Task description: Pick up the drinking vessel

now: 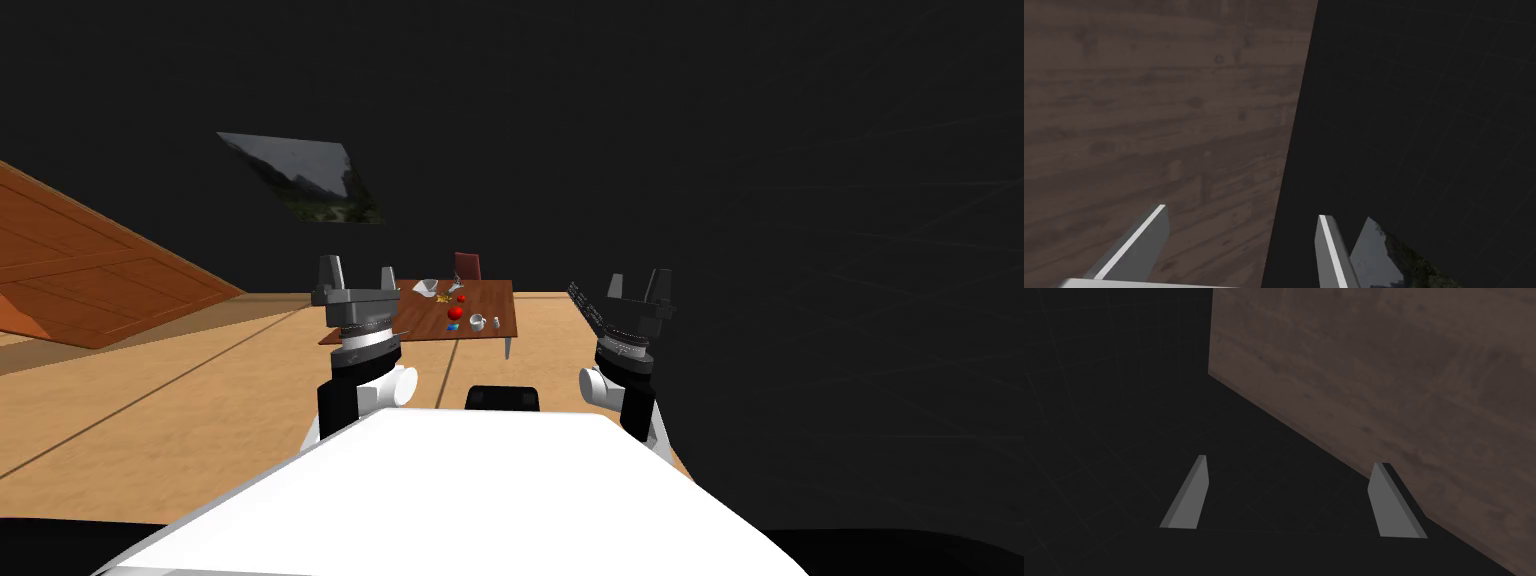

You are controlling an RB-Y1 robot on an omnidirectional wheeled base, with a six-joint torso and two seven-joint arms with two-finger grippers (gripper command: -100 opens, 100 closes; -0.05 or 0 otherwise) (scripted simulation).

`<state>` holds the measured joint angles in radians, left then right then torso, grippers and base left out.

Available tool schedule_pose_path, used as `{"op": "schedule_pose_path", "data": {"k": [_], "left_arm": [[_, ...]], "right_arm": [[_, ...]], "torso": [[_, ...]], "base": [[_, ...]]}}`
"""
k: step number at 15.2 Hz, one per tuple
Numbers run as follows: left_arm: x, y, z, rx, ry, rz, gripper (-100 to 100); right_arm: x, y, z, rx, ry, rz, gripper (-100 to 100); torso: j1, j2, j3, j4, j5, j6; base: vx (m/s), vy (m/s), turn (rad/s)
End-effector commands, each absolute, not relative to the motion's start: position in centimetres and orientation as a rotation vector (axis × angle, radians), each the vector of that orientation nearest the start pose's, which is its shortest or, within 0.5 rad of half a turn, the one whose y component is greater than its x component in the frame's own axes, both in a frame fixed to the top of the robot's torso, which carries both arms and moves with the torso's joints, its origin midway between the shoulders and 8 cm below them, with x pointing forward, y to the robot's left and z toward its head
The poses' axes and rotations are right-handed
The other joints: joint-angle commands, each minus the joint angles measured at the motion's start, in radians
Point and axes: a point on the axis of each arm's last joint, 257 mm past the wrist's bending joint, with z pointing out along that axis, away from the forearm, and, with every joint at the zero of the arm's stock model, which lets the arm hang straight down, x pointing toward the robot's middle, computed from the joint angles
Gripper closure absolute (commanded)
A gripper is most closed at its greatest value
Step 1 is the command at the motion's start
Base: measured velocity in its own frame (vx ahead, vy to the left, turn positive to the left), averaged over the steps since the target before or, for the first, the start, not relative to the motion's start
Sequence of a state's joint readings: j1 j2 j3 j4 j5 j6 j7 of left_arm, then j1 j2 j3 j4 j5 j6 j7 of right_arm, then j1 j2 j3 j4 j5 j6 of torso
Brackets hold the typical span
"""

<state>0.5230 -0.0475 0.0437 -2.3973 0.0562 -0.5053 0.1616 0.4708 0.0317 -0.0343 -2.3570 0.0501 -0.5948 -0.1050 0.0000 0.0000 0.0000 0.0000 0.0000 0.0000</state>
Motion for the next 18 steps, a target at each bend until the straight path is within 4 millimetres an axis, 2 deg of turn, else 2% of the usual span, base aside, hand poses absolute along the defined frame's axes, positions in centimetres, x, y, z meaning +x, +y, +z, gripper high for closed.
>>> {"op": "schedule_pose_path", "data": {"k": [1,4,7,8,9,10,12,13,14,15,17,18], "left_arm": [[31.7,29.7,6.4,-0.670,0.476,-1.461,-100],[32.3,29.5,5.9,-0.668,0.516,-1.463,-100],[34.0,29.7,4.2,-0.685,0.601,-1.458,-100],[34.0,29.7,4.2,-0.685,0.601,-1.458,-100],[35.0,30.0,3.1,-0.704,0.643,-1.450,-100],[35.0,30.0,3.1,-0.704,0.643,-1.450,-100],[37.0,31.2,0.6,-0.760,0.720,-1.427,-100],[37.1,31.2,0.5,-0.764,0.723,-1.425,-100],[38.1,32.1,-0.8,-0.798,0.756,-1.410,-100],[38.2,32.2,-1.0,-0.804,0.759,-1.407,-100],[39.3,33.3,-2.6,-0.850,0.792,-1.386,-100],[39.3,33.3,-2.6,-0.850,0.792,-1.386,-100]], "right_arm": [[30.9,-27.5,8.2,0.513,0.458,1.385,0],[30.9,-27.5,8.2,0.513,0.458,1.385,0],[30.9,-27.5,8.2,0.513,0.458,1.385,0],[30.9,-27.5,8.2,0.513,0.458,1.385,0],[30.9,-27.5,8.2,0.513,0.458,1.385,0],[30.9,-27.5,8.2,0.513,0.458,1.385,0],[30.9,-27.5,8.2,0.513,0.458,1.385,0],[30.9,-27.5,8.2,0.513,0.458,1.385,0],[30.9,-27.5,8.2,0.513,0.458,1.385,0],[30.9,-27.5,8.2,0.513,0.458,1.385,0],[30.9,-27.5,8.2,0.513,0.458,1.385,0],[30.9,-27.5,8.2,0.513,0.458,1.385,0]], "torso": [[0.000,0.000,0.000,0.000,0.000,0.000],[0.001,0.000,0.000,0.000,0.000,0.000],[0.001,0.000,0.000,0.000,0.000,0.000],[0.001,0.000,0.000,0.000,0.000,0.000],[0.001,0.000,0.000,0.000,0.000,0.000],[0.001,-0.001,0.000,0.000,0.000,0.001],[0.002,-0.001,0.000,0.000,0.000,0.000],[0.002,-0.001,0.000,0.000,0.000,0.001],[0.002,-0.001,0.000,0.000,0.000,0.000],[0.003,-0.001,-0.001,0.000,0.001,0.000],[0.002,-0.001,-0.001,0.000,0.001,0.000],[0.002,-0.001,-0.001,0.000,0.001,0.000]], "base": [[0.001,0.000,-0.048],[0.002,0.006,-0.062],[0.002,0.009,-0.081],[0.003,0.010,-0.083],[0.004,0.012,-0.126],[0.004,0.014,-0.109],[0.006,0.018,-0.172],[0.005,0.023,-0.187],[0.006,0.024,-0.176],[0.006,0.026,-0.127],[0.009,0.023,-0.148],[0.005,0.016,-0.060]]}}
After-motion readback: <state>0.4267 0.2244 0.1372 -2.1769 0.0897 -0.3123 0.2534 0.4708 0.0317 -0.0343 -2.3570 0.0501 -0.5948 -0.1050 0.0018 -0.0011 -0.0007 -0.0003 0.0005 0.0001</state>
